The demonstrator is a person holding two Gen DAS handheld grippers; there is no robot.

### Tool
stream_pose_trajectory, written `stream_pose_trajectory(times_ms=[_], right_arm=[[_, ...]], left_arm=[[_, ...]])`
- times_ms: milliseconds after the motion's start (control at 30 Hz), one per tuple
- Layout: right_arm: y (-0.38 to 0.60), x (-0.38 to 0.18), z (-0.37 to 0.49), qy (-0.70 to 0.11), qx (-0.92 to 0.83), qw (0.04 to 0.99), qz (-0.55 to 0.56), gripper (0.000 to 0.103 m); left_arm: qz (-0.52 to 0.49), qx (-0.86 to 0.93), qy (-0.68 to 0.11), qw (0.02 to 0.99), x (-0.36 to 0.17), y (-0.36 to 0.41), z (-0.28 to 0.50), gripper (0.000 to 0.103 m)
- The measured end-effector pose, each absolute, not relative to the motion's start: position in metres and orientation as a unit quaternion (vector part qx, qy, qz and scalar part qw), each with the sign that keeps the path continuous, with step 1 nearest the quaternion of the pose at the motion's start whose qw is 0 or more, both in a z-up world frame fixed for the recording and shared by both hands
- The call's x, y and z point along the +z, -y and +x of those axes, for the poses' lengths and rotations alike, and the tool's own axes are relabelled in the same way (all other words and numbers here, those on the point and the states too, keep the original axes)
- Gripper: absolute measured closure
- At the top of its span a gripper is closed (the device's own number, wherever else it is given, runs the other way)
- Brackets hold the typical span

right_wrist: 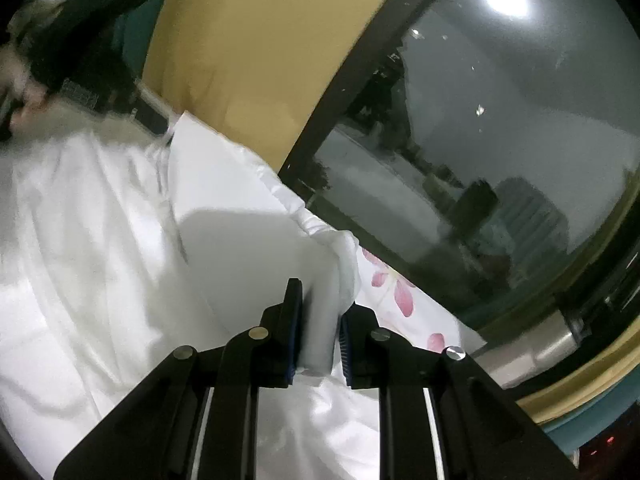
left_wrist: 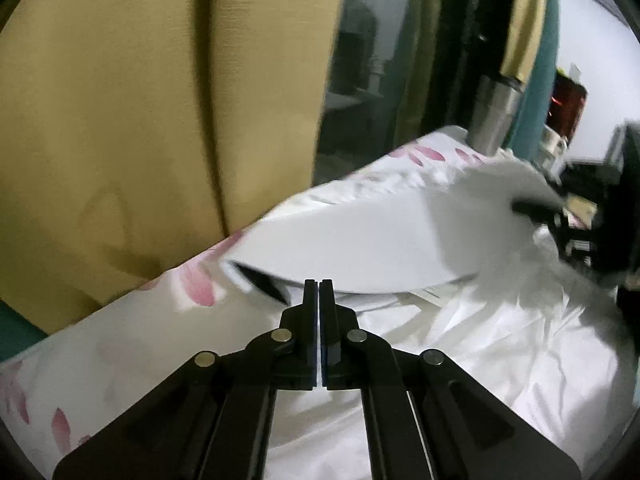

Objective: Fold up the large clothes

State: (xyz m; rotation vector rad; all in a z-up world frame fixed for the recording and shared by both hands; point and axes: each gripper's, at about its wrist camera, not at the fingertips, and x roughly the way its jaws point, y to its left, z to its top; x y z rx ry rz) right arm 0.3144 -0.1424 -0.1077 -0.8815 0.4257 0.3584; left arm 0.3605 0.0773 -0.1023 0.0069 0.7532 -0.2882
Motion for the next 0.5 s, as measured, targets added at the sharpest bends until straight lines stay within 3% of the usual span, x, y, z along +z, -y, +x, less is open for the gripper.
stream_pose_trajectory(times_ms=[33, 67, 100, 400, 433, 500], right_arm=[[0.143, -0.107, 0.313, -0.202, 0.171, 0.866, -0.423, 0.086], [0.145, -0.107, 0.311, -0.2, 0.173, 0.867, -0.423, 0.086], [0.147, -0.106, 0.311, -0.199, 0.175, 0.867, -0.422, 0.086], [0.164, -0.094, 0.34, -0.268, 0.226, 0.878, -0.327, 0.086], [0.168, -0.093, 0.345, -0.282, 0.235, 0.877, -0.309, 0.086], [0.178, -0.092, 0.362, -0.328, 0.259, 0.87, -0.262, 0.082]], left_arm=[[-0.004, -0.136, -0.363, 0.922, -0.098, -0.082, 0.362, 0.073], [-0.009, -0.135, -0.361, 0.923, -0.096, -0.087, 0.363, 0.038], [-0.015, -0.135, -0.359, 0.923, -0.094, -0.089, 0.366, 0.027], [-0.011, -0.156, -0.431, 0.889, -0.126, -0.084, 0.426, 0.025], [-0.024, -0.172, -0.435, 0.884, -0.129, -0.084, 0.429, 0.026], [-0.031, -0.199, -0.434, 0.878, -0.133, -0.08, 0.431, 0.04]])
